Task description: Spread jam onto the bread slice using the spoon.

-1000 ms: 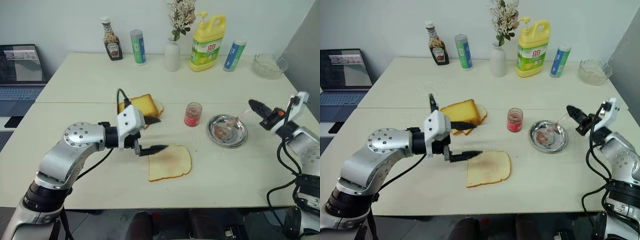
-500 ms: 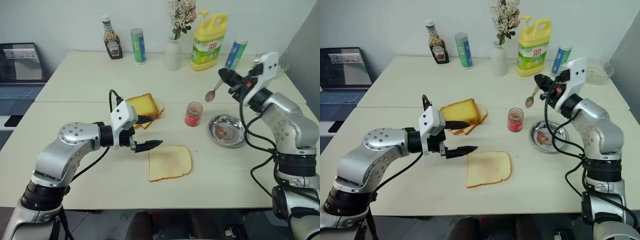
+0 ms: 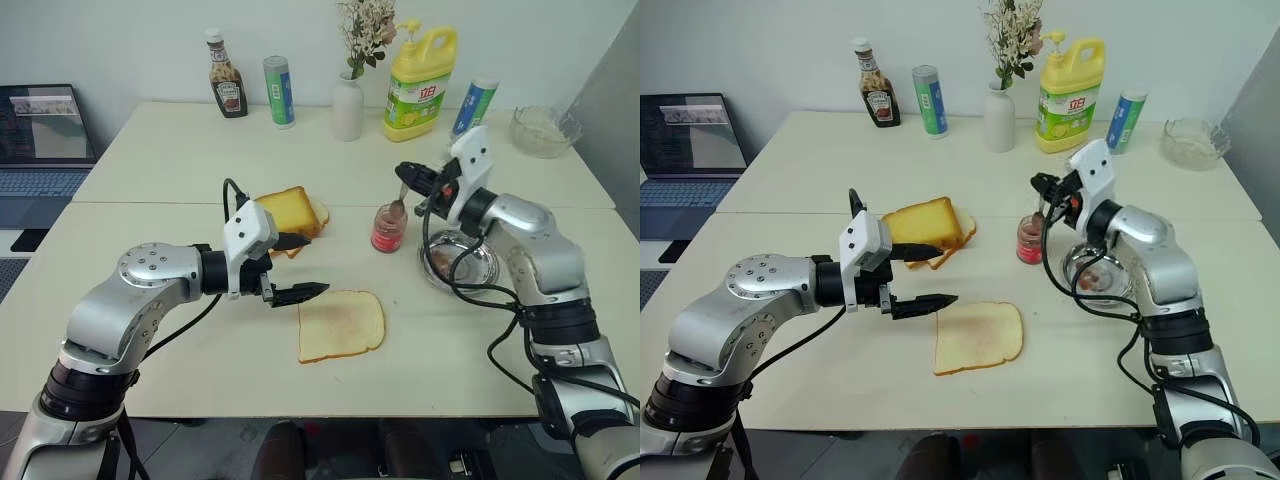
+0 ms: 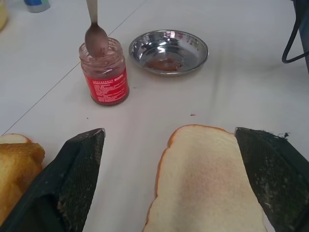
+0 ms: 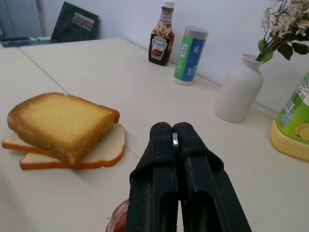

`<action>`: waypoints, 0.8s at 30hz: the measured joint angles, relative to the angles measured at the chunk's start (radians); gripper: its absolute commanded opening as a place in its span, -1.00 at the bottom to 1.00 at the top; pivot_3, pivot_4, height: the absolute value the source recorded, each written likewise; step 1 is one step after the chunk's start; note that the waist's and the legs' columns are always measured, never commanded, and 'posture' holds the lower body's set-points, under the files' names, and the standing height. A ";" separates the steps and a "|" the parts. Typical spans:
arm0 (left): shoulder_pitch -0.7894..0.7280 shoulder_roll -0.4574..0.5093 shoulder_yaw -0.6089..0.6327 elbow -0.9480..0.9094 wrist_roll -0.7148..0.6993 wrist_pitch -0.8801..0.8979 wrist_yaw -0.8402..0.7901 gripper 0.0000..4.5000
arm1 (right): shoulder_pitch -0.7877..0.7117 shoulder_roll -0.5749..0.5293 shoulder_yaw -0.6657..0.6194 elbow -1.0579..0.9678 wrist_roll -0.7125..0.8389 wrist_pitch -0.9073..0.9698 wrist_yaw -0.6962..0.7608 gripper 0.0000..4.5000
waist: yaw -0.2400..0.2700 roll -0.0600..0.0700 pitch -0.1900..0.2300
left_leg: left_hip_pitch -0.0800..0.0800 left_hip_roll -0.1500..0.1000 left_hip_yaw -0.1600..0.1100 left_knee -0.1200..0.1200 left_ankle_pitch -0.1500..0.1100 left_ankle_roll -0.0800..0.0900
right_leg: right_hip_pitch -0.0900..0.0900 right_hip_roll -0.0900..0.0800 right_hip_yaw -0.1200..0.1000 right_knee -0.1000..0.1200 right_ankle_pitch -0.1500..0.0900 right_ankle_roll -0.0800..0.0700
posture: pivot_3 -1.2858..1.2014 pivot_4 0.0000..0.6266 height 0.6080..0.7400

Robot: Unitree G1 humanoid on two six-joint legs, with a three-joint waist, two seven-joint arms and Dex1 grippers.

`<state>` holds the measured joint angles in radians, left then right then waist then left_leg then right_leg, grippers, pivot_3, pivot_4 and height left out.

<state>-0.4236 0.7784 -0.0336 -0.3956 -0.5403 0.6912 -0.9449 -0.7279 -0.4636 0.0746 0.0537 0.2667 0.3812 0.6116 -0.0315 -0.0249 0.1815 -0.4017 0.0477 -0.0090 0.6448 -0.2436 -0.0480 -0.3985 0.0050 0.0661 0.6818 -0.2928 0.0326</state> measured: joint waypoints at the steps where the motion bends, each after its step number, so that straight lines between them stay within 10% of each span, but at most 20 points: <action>1: 0.000 0.000 0.000 0.000 0.001 -0.001 0.000 1.00 | -0.001 0.000 0.003 0.001 -0.012 -0.009 0.003 -0.97 | 0.000 0.000 0.000 | 0.000 0.000 0.000 0.000 0.000 0.000 | 0.000 0.000 0.000 0.000 0.000 0.000 | 0.03 -0.52 1.00; 24: 0.049 0.005 0.000 0.010 0.042 -0.045 -0.007 1.00 | -0.015 0.051 0.061 0.156 -0.168 -0.047 0.035 -0.97 | 0.000 0.000 0.000 | 0.000 0.000 0.000 0.000 0.000 0.000 | 0.000 0.000 0.000 0.001 0.000 0.000 | 0.03 -0.52 1.00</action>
<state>-0.3747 0.7833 -0.0337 -0.3854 -0.4986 0.6459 -0.9518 -0.7427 -0.4124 0.1356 0.2095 0.0984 0.3341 0.6463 -0.0311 -0.0249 0.1814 -0.4017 0.0477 -0.0089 0.6450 -0.2435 -0.0481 -0.3989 0.0048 0.0662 0.6828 -0.2926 0.0323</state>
